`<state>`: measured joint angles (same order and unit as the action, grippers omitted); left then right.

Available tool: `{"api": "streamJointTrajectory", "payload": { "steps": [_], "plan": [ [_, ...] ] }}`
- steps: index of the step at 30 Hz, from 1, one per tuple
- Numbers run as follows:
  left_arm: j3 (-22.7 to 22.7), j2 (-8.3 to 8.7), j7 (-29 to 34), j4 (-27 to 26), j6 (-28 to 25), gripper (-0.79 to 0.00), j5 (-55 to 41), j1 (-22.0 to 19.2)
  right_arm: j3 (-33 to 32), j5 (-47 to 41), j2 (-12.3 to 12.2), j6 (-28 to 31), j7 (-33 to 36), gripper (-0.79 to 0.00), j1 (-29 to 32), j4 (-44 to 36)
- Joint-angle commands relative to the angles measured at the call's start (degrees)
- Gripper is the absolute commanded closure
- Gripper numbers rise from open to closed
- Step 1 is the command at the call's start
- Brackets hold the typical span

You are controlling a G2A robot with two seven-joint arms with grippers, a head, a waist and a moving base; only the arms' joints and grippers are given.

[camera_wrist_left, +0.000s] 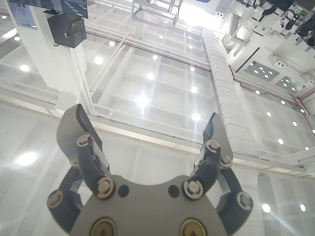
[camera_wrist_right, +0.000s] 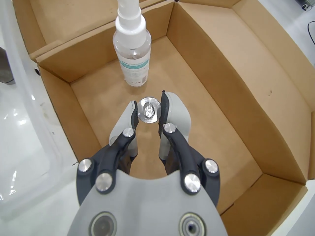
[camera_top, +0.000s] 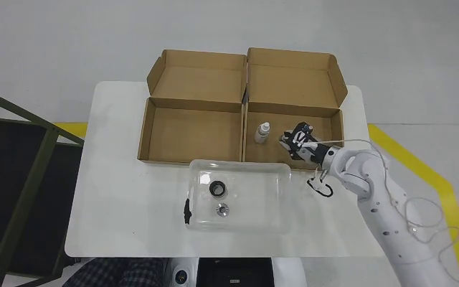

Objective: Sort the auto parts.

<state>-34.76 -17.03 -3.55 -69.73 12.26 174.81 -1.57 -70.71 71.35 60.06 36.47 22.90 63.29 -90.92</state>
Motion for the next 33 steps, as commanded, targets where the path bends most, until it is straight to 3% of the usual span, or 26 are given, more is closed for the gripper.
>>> {"api": "streamJointTrajectory", "payload": {
  "steps": [1, 10, 19, 27, 33],
  "plan": [
    [0.0, 0.0, 0.0, 0.0, 0.0, -0.785, 0.0, 0.0, 0.54, 0.9, 0.08, -0.29, 0.69, 0.0, -0.76, 0.49],
    [0.0, 0.0, 0.0, 0.0, 0.0, -0.785, 0.0, 0.0, 3.52, 3.4, 0.58, -0.1, 2.48, -0.012, -3.96, 3.79],
    [0.0, 0.0, 0.0, 0.0, 0.0, -0.785, 0.0, 0.0, 5.75, 3.51, 1.13, 0.14, 2.66, -0.292, -6.13, 6.87],
    [0.0, 0.0, 0.0, 0.0, 0.0, -0.785, 0.0, 0.0, 5.77, 2.74, 1.25, 0.26, 2.2, -0.394, -6.68, 6.05],
    [0.0, 0.0, 0.0, 0.0, 0.0, -0.785, 0.0, 0.0, 2.81, 1.34, 0.61, 1.72, 1.67, -0.6, -5.35, 1.16]
  ]
}}
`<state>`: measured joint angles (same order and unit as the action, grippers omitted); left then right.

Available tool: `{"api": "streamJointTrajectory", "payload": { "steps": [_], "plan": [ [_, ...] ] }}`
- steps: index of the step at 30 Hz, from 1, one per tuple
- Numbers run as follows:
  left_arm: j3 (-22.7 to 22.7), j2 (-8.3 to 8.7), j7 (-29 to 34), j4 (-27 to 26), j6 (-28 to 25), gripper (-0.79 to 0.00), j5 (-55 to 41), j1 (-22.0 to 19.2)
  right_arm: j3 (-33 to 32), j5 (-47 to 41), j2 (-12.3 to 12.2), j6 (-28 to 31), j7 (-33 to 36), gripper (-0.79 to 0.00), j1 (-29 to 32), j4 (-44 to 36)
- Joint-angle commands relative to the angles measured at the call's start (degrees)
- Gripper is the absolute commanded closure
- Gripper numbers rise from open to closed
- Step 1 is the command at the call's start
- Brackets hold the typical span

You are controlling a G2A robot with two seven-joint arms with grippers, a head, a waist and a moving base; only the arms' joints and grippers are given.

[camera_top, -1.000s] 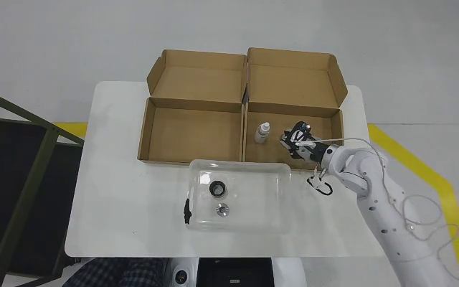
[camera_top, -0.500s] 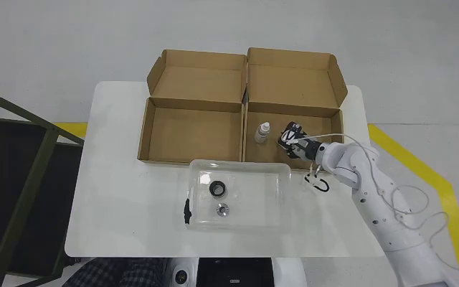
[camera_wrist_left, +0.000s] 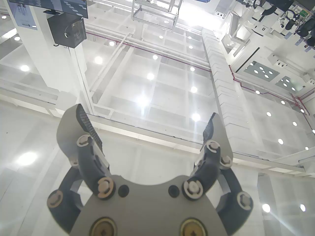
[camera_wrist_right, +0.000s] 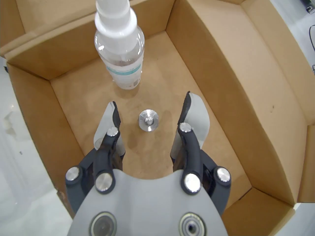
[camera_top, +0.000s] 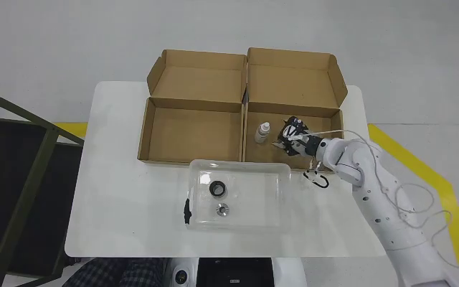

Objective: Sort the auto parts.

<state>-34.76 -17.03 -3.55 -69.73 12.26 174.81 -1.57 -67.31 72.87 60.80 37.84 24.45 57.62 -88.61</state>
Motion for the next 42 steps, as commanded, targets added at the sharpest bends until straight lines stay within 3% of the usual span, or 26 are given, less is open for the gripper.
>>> {"api": "streamJointTrajectory", "payload": {
  "steps": [1, 15, 23, 36, 42],
  "plan": [
    [0.0, 0.0, 0.0, 0.0, 0.0, -0.785, 0.0, 0.0, -1.19, -0.63, -0.28, 0.82, 0.18, -0.61, 0.8, -2.5],
    [0.0, 0.0, 0.0, 0.0, 0.0, -0.785, 0.0, 0.0, -6.24, -4.38, -1.9, 5.75, 2.25, -0.705, 9.28, -19.92],
    [0.0, 0.0, 0.0, 0.0, 0.0, -0.785, 0.0, 0.0, -4.82, -5.03, -2.24, 7.45, 2.54, -0.696, 13.65, -25.87],
    [0.0, 0.0, 0.0, 0.0, 0.0, -0.785, 0.0, 0.0, 1.21, -0.36, -2.06, 7.9, 1.29, -0.68, 15.51, -27.63],
    [0.0, 0.0, 0.0, 0.0, 0.0, -0.785, 0.0, 0.0, 5.17, 2.81, -1.6, 6.83, 0.13, -0.588, 14.92, -25.43]
  ]
}}
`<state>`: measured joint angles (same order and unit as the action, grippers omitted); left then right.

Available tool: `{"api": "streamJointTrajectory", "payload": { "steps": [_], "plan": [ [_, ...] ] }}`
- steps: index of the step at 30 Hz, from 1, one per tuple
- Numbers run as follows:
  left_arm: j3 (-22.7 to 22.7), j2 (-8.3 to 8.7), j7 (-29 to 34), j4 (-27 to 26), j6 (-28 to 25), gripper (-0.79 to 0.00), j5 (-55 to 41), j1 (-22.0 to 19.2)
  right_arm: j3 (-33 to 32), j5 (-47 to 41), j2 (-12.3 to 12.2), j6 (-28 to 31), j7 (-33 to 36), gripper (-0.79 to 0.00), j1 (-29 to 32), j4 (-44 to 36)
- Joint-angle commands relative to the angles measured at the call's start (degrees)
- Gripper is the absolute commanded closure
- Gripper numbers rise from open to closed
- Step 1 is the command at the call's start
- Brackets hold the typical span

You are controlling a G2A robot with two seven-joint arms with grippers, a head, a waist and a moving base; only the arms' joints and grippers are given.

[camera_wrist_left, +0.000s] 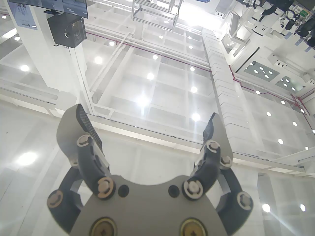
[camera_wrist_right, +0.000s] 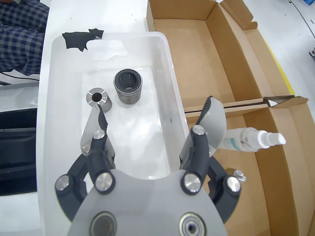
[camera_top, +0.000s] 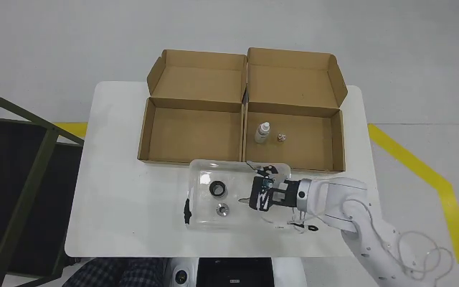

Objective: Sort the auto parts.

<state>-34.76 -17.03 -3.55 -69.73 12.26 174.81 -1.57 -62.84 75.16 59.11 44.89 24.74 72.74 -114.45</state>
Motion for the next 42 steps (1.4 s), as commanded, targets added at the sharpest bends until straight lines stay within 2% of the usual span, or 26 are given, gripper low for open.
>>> {"api": "streamJointTrajectory", "payload": {
  "steps": [1, 11, 32, 36, 42],
  "plan": [
    [0.0, 0.0, 0.0, 0.0, 0.0, -0.785, 0.0, 0.0, 1.44, 1.06, 0.2, -0.45, -0.4, -0.585, -0.45, 0.85],
    [0.0, 0.0, 0.0, 0.0, 0.0, -0.785, 0.0, 0.0, 7.47, 3.5, 1.47, -2.55, -1.67, -0.588, -3.76, 4.8],
    [0.0, 0.0, 0.0, 0.0, 0.0, -0.785, 0.0, 0.0, 17.37, 2.32, 5.2, -6.56, -2.44, -0.579, -12.3, 15.39],
    [0.0, 0.0, 0.0, 0.0, 0.0, -0.785, 0.0, 0.0, 18.32, 2.03, 5.72, -6.83, -3.47, -0.57, -13.02, 16.98],
    [0.0, 0.0, 0.0, 0.0, 0.0, -0.785, 0.0, 0.0, 19.35, 1.92, 6.39, -7.05, -4.62, -0.514, -13.94, 19.24]
  ]
}}
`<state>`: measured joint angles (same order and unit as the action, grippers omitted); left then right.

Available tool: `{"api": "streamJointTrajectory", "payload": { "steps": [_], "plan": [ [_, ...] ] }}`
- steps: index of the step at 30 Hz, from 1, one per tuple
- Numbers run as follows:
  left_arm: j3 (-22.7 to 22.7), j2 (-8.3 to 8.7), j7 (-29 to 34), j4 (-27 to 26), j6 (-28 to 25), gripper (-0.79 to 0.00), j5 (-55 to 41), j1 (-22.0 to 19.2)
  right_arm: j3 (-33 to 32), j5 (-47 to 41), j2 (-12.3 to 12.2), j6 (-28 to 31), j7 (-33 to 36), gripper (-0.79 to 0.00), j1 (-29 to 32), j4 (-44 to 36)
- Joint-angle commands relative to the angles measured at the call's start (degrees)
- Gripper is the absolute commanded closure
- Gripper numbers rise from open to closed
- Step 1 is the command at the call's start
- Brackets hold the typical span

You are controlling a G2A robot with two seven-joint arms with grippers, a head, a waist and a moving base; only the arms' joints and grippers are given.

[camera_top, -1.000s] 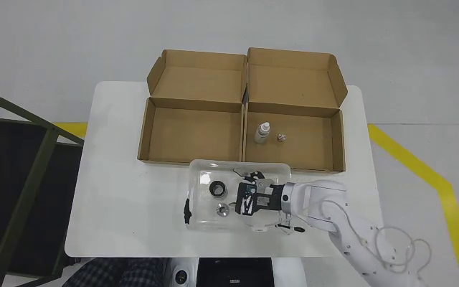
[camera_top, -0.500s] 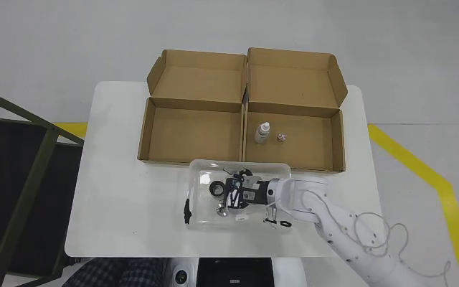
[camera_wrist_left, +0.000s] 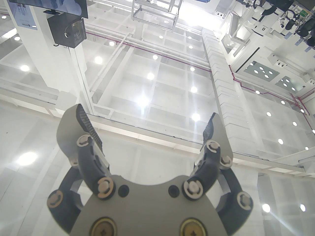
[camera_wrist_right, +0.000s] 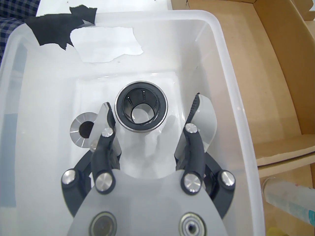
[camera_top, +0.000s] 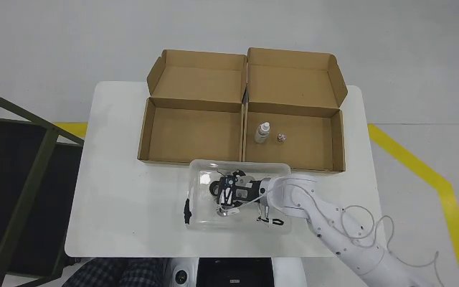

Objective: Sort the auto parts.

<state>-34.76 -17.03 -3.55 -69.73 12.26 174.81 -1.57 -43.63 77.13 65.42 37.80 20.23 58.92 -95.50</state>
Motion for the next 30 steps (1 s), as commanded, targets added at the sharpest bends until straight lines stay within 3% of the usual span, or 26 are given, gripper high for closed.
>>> {"api": "streamJointTrajectory", "payload": {
  "steps": [1, 17, 18, 19, 22, 30],
  "plan": [
    [0.0, 0.0, 0.0, 0.0, 0.0, -0.785, 0.0, 0.0, 0.3, -0.11, 0.19, 0.1, -0.26, -0.505, -0.25, 0.59],
    [0.0, 0.0, 0.0, 0.0, 0.0, -0.785, 0.0, 0.0, 1.66, -1.78, 1.43, 2.3, -2.65, -0.339, -1.8, 3.87],
    [0.0, 0.0, 0.0, 0.0, 0.0, -0.785, 0.0, 0.0, 1.7, -1.79, 1.49, 2.33, -2.67, -0.314, -1.88, 4.0],
    [0.0, 0.0, 0.0, 0.0, 0.0, -0.785, 0.0, 0.0, 1.72, -1.91, 1.55, 2.37, -2.73, -0.203, -1.92, 4.14],
    [0.0, 0.0, 0.0, 0.0, 0.0, -0.785, 0.0, 0.0, 1.49, -2.3, 1.64, 2.84, -2.93, 0.0, -2.09, 4.34],
    [0.0, 0.0, 0.0, 0.0, 0.0, -0.785, 0.0, 0.0, -1.33, -3.74, 1.02, 4.75, -3.08, 0.0, -1.24, 1.1]
  ]
}}
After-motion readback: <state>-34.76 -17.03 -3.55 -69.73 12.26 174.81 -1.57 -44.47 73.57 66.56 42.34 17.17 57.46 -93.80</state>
